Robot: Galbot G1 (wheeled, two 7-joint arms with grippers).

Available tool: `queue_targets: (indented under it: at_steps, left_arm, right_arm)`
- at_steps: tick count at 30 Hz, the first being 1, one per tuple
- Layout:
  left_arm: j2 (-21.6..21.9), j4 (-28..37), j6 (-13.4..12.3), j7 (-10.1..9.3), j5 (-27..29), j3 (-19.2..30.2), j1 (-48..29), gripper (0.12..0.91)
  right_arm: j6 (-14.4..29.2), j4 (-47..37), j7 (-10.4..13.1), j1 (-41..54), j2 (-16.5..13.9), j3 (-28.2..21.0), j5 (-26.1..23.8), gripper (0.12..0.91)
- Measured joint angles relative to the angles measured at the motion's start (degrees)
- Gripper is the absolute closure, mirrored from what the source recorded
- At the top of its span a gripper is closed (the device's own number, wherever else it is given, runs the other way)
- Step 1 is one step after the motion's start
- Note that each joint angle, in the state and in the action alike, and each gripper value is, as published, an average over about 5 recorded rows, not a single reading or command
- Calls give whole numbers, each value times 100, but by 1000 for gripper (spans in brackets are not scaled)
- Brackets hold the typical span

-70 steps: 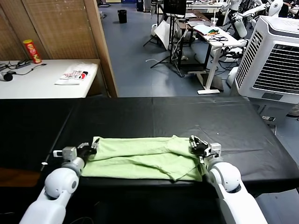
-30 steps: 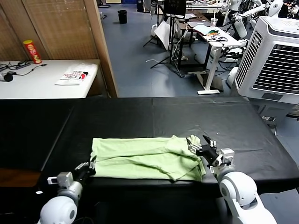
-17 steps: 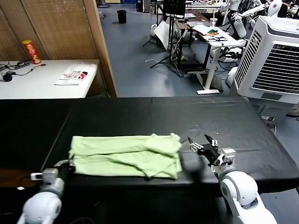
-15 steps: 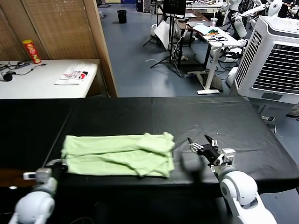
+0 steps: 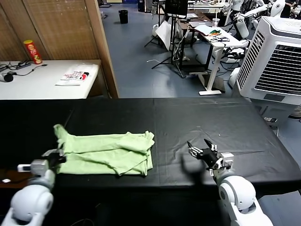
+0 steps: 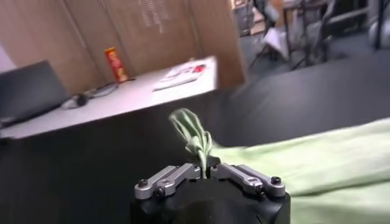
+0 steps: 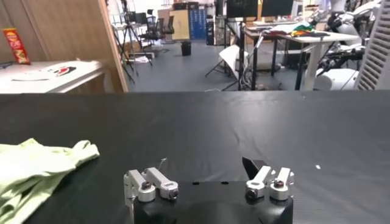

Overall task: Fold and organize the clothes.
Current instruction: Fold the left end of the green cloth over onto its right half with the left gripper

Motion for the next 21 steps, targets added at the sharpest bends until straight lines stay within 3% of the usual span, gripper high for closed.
queue_targets:
  at_steps: [6, 12, 21]
  left_arm:
    - [-618, -300, 243, -251, -236, 999, -233, 869]
    - [-1080, -468, 470, -542, -869, 1684, -488, 869]
    - [-1468, -344, 436, -554, -970, 2167, -823, 869]
  right_arm:
    - [3, 20, 0, -60, 37, 37, -60, 227]
    - [18, 4, -4, -112, 93, 23, -148, 227]
    - [28, -2, -8, -192, 206, -31, -249, 227]
